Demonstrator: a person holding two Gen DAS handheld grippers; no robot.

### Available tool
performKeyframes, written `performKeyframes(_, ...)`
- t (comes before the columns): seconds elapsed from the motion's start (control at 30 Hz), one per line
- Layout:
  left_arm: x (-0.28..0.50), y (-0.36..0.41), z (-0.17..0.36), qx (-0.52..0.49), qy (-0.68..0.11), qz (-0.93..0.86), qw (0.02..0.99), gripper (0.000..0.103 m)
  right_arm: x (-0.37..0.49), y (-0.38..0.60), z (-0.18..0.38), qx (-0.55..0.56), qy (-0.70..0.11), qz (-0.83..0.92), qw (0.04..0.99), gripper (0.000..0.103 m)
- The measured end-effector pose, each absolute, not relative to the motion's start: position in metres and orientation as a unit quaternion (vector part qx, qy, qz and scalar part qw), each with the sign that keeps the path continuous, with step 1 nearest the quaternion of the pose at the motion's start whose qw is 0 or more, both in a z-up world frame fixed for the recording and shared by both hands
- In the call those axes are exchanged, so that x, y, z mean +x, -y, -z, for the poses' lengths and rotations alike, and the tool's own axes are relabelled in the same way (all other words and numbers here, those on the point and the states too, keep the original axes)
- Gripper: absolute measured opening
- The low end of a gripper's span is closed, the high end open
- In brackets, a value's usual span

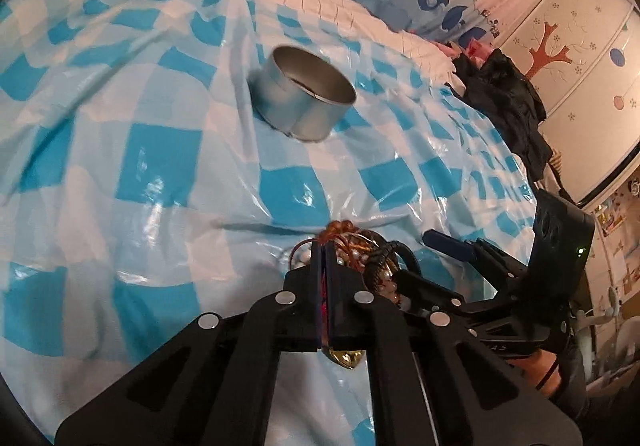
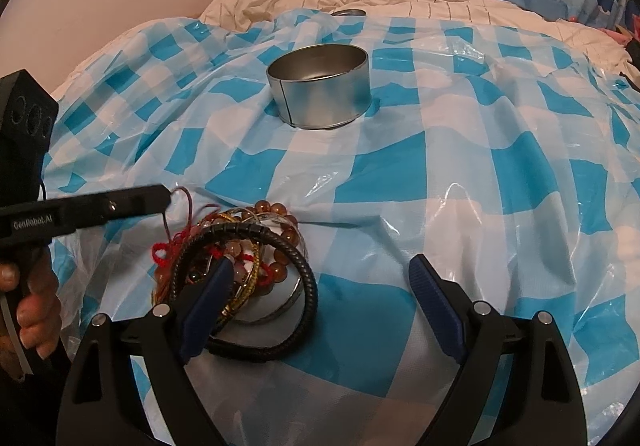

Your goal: Organize jewelry

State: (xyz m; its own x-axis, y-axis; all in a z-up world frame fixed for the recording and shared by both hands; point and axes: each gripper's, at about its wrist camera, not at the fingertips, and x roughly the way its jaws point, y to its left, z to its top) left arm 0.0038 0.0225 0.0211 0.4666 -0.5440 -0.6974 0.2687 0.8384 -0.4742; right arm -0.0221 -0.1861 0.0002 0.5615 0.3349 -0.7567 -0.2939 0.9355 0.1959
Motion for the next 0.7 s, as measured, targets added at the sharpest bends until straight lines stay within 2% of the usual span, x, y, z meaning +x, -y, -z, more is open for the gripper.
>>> performKeyframes(0.17, 0.002, -0.023, -0.026, -0.148, -0.449, 0.243, 0.847, 0.001, -0.022, 0.184, 0.000, 0.026, -0.429, -0.188, 0.883, 0.083)
performKeyframes(0.27, 0.001, -0.029, -0.031, -0.152, -0.441, 0.247, 0.849, 0.001, -0.022, 0.183, 0.001, 0.036, -0.434, -0.206, 0.876, 0.057)
performKeyframes(0.3, 0.000, -0.032, -0.035, -0.158, -0.434, 0.253, 0.850, 0.001, -0.022, 0.184, 0.001, 0.044, -0.436, -0.214, 0.873, 0.039)
performKeyframes(0.33, -0.001, -0.035, -0.038, -0.163, -0.428, 0.258, 0.851, 0.001, -0.023, 0.184, 0.000, 0.051, -0.436, -0.224, 0.870, 0.027)
performKeyframes(0.4, -0.004, -0.040, -0.047, -0.170, -0.409, 0.271, 0.855, 0.001, -0.025, 0.183, -0.002, 0.045, -0.430, -0.223, 0.874, 0.017)
performKeyframes(0.7, -0.003, -0.042, -0.072, -0.177, -0.369, 0.288, 0.866, 0.001, -0.030, 0.195, -0.022, 0.080, -0.383, -0.228, 0.891, 0.010)
